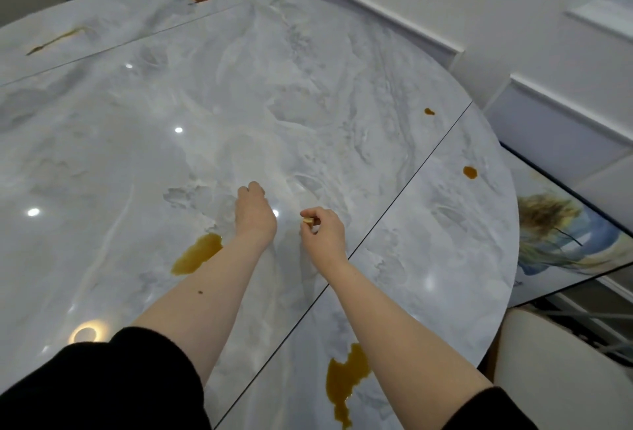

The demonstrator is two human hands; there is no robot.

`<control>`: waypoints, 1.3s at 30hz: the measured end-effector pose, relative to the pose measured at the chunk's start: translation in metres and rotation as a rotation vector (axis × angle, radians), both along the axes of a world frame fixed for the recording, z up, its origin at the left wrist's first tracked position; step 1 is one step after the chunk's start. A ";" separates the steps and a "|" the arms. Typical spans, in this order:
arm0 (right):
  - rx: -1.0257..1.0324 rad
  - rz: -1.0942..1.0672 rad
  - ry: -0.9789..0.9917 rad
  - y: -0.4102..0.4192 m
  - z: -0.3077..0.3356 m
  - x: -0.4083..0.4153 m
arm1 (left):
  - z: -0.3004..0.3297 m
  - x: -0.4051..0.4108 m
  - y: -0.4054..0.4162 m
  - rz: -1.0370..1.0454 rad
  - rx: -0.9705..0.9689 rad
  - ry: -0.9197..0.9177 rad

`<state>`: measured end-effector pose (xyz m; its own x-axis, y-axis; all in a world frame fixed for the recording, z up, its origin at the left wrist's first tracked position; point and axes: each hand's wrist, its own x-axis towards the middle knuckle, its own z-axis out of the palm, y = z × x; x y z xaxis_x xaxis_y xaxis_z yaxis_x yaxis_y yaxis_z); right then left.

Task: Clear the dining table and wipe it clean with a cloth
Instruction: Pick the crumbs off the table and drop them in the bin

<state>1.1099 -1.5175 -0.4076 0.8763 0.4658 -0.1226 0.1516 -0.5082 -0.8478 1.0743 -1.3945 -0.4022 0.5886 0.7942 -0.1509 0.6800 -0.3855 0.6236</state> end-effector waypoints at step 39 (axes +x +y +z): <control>0.232 0.628 -0.045 0.055 0.113 -0.479 | 0.112 -0.539 -0.024 0.714 -0.075 -0.408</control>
